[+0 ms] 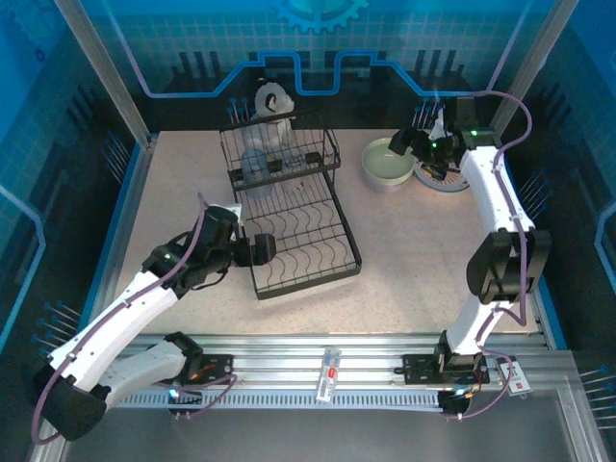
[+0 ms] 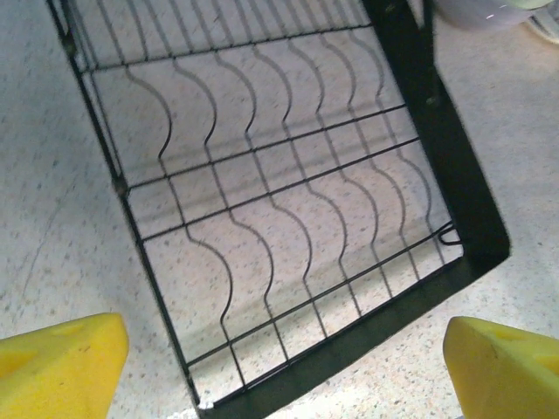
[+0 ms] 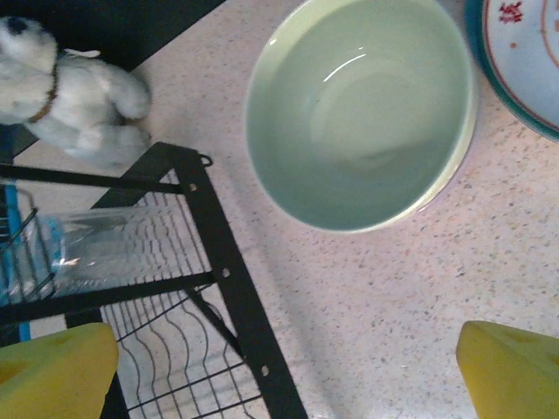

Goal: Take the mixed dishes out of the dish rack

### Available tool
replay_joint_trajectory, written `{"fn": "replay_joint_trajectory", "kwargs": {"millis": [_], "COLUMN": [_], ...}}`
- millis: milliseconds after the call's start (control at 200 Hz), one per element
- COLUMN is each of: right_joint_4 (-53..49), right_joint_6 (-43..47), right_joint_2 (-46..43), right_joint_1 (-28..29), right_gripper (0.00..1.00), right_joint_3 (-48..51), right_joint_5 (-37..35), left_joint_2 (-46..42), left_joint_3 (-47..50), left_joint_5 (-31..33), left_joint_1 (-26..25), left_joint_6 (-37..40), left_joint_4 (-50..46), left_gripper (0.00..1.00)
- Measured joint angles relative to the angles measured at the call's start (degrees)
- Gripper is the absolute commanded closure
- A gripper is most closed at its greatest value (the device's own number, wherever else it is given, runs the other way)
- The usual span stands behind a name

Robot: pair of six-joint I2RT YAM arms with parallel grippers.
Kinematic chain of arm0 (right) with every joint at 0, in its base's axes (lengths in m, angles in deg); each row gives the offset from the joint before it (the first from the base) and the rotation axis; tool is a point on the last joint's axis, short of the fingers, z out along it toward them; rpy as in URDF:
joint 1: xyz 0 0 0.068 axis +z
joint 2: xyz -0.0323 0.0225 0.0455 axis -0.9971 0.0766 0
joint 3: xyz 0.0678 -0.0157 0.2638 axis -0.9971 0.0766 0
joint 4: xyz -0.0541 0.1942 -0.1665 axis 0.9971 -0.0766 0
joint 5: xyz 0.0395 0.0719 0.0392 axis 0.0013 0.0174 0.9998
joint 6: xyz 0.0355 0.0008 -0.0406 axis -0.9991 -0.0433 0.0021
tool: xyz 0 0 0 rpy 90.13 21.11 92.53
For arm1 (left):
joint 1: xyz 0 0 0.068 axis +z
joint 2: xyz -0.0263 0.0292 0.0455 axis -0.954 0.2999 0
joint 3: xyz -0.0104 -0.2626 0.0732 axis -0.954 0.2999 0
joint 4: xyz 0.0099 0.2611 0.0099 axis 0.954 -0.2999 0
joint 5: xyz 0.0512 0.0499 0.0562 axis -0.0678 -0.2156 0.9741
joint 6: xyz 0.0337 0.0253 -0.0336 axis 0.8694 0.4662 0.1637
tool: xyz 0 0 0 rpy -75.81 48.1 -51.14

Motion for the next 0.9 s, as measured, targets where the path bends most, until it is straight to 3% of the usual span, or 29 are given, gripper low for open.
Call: {"fn": "replay_joint_trajectory", "kwargs": {"millis": [250, 550, 901], "right_joint_4": [12.2, 34.2, 60.7], "right_joint_6": [0.0, 1.6, 12.5], "right_joint_2": [-11.5, -24.7, -29.4], "right_joint_1": [1.9, 7.0, 20.8], "right_gripper": [0.00, 0.00, 0.00], "right_joint_3": [16.7, 39.9, 60.5], "right_joint_5": [0.7, 0.8, 0.4], "left_joint_2": [3.5, 8.5, 16.0], "left_joint_3": [2.8, 4.8, 4.8], "left_joint_5": [-0.2, -0.6, 0.4], "left_joint_1": [0.0, 0.0, 0.5], "left_joint_6": [-3.9, -6.1, -8.7], "left_joint_4": [1.0, 2.9, 5.1], "left_gripper": [0.10, 0.14, 0.38]}}
